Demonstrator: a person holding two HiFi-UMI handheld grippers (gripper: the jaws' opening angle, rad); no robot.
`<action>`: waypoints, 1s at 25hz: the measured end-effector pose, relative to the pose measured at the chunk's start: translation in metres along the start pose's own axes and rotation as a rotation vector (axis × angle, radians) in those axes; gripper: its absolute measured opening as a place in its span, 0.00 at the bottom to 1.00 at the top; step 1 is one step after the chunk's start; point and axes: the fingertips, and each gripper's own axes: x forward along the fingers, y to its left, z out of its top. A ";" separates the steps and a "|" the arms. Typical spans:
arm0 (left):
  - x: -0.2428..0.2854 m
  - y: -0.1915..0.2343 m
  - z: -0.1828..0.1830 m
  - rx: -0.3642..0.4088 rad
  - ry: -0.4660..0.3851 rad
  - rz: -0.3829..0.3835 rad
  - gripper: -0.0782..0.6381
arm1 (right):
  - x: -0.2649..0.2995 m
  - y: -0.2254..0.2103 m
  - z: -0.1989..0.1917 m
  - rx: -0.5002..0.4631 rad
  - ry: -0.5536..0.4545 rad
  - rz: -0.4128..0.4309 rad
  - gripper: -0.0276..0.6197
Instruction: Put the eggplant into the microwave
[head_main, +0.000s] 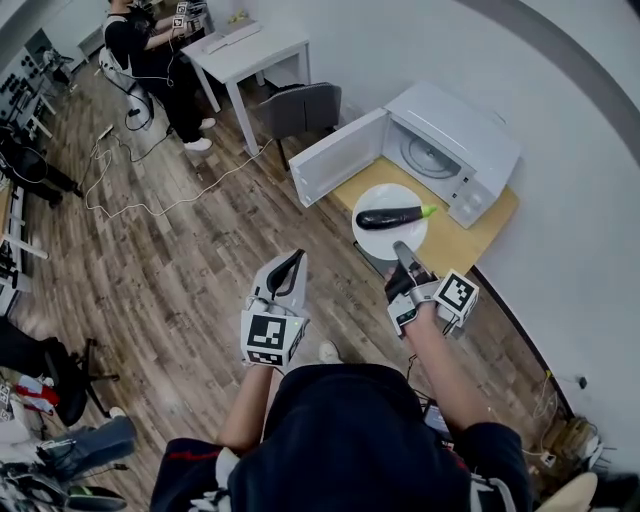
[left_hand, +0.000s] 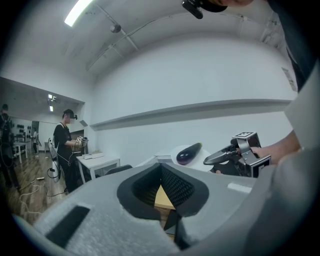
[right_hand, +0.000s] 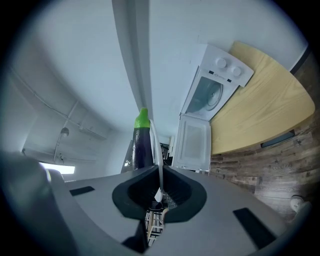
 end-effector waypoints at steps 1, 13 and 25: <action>0.004 0.005 -0.002 -0.005 0.005 -0.005 0.13 | 0.005 -0.001 0.000 0.001 -0.003 -0.004 0.08; 0.053 0.022 -0.009 -0.001 0.029 -0.053 0.13 | 0.038 -0.016 0.028 0.010 -0.036 -0.039 0.08; 0.143 0.033 -0.008 0.024 0.049 -0.056 0.13 | 0.103 -0.045 0.087 0.036 -0.015 -0.043 0.08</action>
